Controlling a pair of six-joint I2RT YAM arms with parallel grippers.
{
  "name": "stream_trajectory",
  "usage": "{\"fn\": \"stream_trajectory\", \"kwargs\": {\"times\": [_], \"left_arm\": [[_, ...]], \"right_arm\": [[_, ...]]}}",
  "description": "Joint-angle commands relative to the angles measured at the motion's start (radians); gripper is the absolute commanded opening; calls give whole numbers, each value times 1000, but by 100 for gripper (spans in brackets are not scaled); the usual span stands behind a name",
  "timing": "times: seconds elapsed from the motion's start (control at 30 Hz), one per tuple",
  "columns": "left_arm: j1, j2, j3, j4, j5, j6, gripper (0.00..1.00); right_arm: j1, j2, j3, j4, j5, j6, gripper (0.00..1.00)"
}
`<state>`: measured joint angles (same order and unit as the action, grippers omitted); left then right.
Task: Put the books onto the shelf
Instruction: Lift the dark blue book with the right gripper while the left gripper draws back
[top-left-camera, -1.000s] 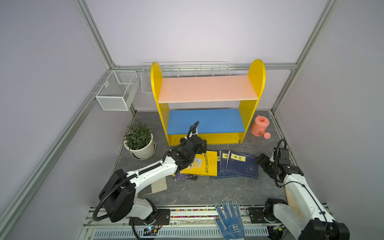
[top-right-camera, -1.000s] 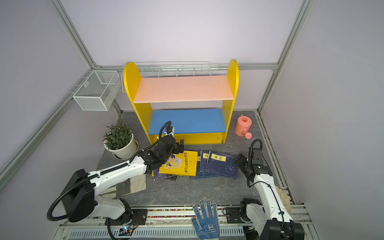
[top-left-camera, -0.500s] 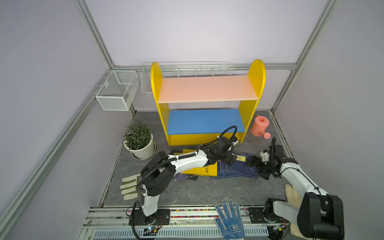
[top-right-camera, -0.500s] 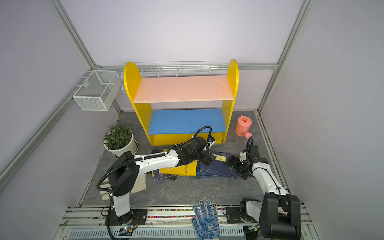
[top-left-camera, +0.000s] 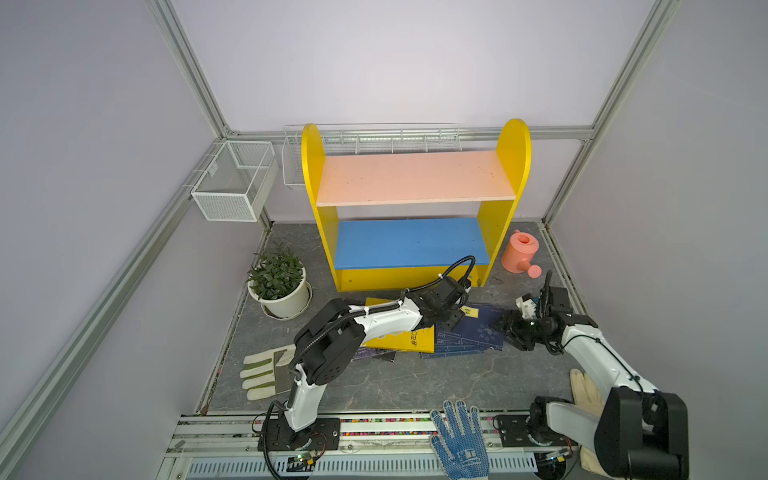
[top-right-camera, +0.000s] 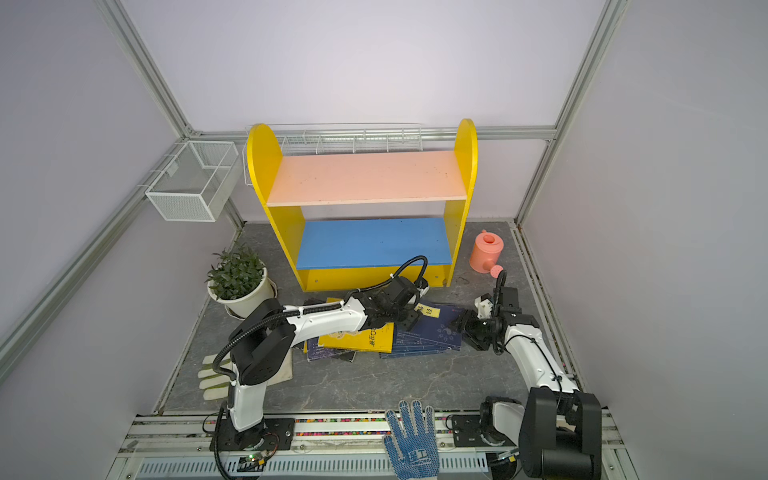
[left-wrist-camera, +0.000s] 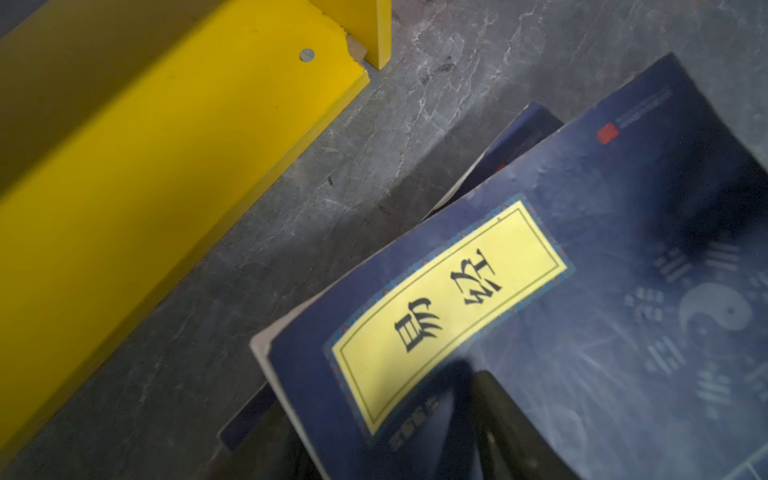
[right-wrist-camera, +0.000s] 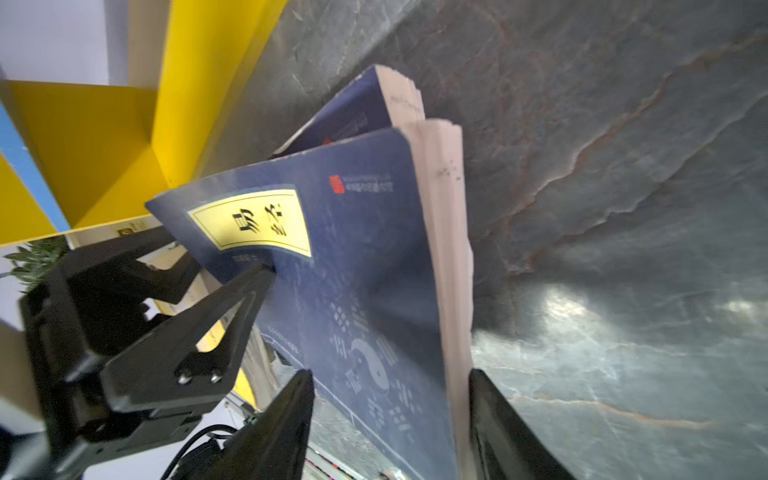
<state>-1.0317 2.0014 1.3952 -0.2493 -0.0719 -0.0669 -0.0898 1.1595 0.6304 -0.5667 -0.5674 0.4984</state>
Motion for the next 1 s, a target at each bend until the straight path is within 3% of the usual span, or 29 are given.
{"fn": "stream_trajectory", "kwargs": {"times": [0.0,0.3,0.4,0.6,0.7,0.77,0.87,0.97], "left_arm": [[-2,23,6,-17,28,-26,58],[15,31,2,-8,61,-60,55],[15,35,0,-8,72,-66,52],[15,48,4,-14,85,-67,49],[17,45,-1,-3,81,-81,49],[33,23,-14,23,80,-113,55],[91,-51,-62,105,117,-203,74],[154,-164,-130,212,141,-299,87]], "right_arm": [[9,-27,49,94,-115,27,59],[12,50,51,77,-22,19,60],[10,87,37,115,-29,28,55],[11,120,34,192,-102,49,28],[11,112,41,210,-122,55,8],[10,89,51,198,-94,54,6],[11,16,65,172,-25,42,6],[12,-79,93,127,51,14,6]]}}
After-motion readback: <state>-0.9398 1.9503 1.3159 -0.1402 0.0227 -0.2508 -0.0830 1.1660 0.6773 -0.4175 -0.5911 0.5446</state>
